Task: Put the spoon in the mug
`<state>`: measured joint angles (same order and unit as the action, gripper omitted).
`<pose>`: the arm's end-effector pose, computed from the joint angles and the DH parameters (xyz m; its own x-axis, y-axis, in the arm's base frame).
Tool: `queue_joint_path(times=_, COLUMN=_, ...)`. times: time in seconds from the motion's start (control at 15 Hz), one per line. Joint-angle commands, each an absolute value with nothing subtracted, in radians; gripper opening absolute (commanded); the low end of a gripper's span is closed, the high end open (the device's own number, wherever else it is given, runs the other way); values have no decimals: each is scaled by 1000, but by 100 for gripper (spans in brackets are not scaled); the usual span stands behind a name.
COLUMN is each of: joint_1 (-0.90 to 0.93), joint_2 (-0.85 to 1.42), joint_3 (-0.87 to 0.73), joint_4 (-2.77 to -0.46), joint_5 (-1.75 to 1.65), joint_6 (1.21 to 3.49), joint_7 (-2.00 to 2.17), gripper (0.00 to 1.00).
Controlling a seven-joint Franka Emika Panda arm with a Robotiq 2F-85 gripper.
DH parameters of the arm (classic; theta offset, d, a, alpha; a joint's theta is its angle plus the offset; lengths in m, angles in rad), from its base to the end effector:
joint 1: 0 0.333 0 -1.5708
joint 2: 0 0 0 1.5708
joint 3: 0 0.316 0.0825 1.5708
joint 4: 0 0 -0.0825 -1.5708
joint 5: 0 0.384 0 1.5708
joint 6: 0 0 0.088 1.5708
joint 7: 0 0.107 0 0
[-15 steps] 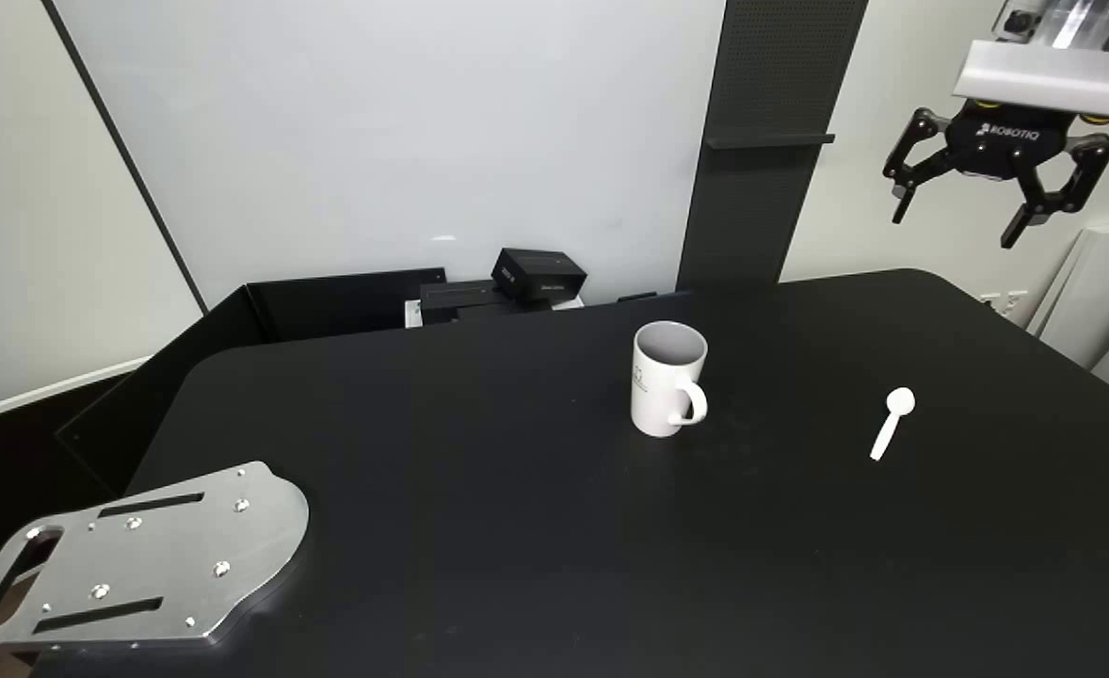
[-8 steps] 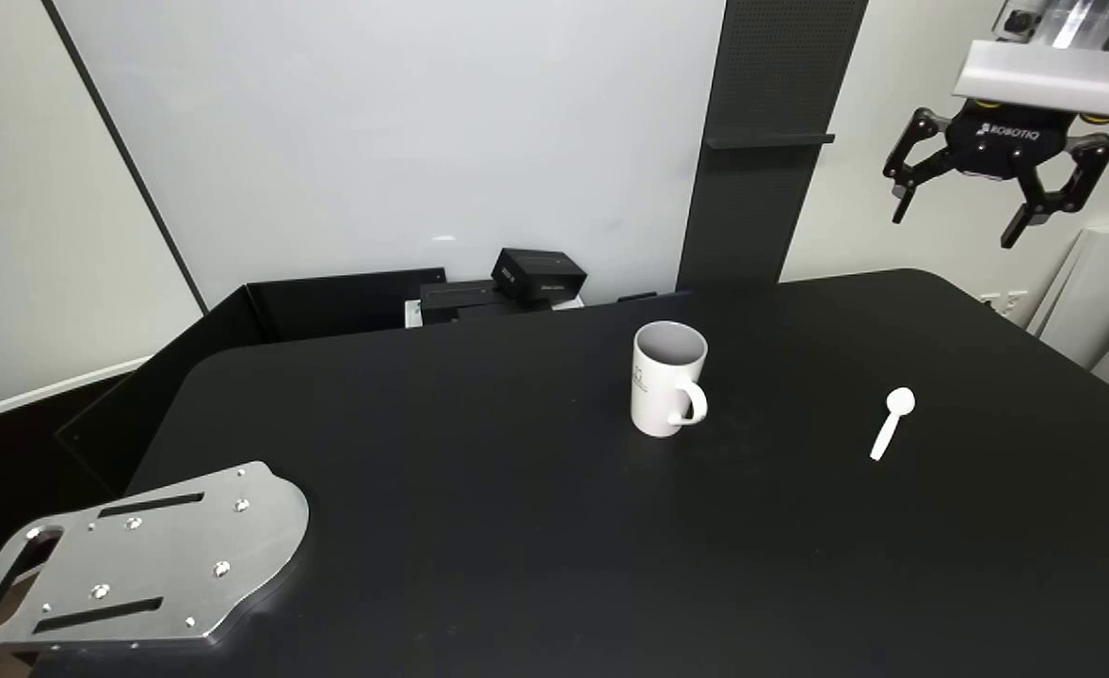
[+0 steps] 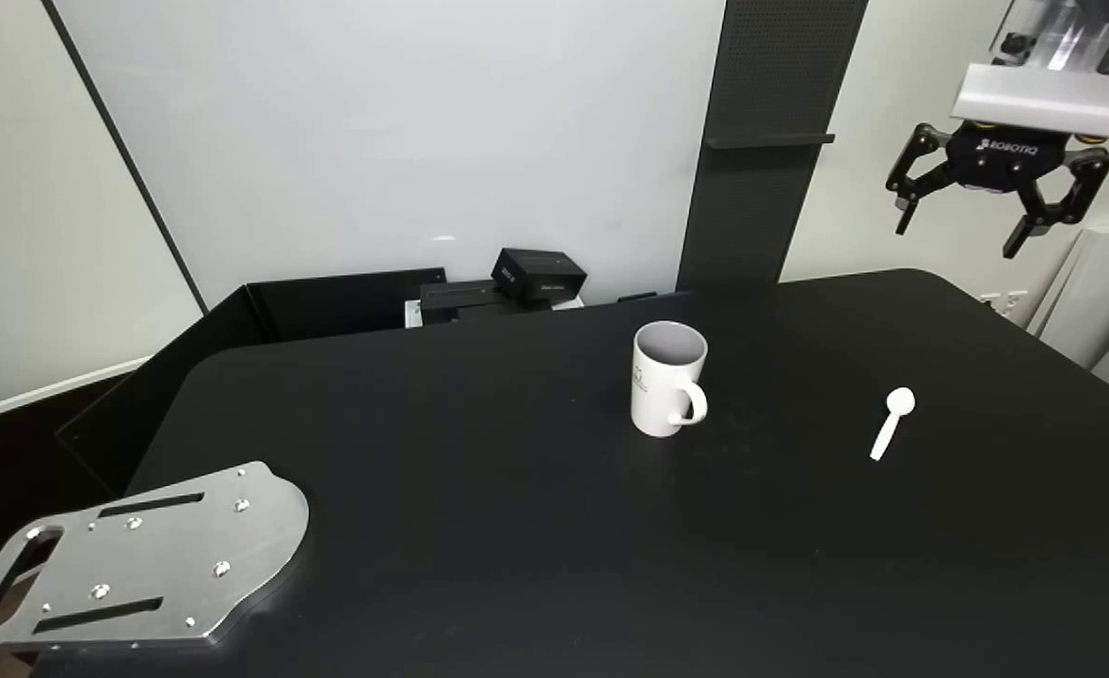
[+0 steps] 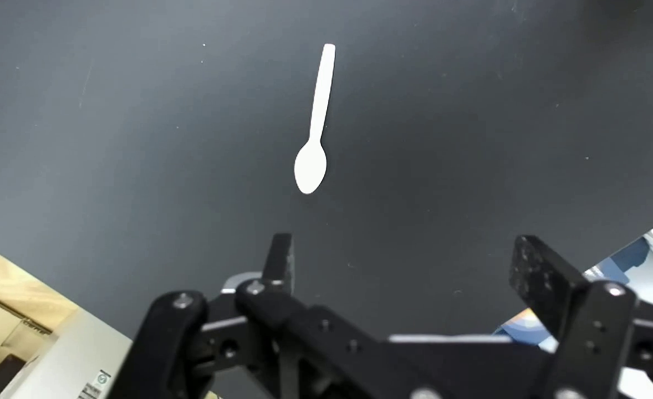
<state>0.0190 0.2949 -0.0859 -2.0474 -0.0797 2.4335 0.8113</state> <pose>0.5997 -0.0389 0.3049 0.6804 -0.7229 0.1206 -0.7275 -0.6861 -0.0080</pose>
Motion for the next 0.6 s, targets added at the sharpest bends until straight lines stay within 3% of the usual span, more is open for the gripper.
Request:
queue_joint_path(times=0.0, joint_1=32, joint_2=333, joint_3=-114, joint_4=-2043, joint_5=-74, joint_6=2486, joint_7=853, gripper=100)
queue_joint_path(times=0.53, joint_1=37, joint_2=451, joint_3=-126, joint_4=-2034, joint_5=27, joint_6=2607, joint_7=847, gripper=100)
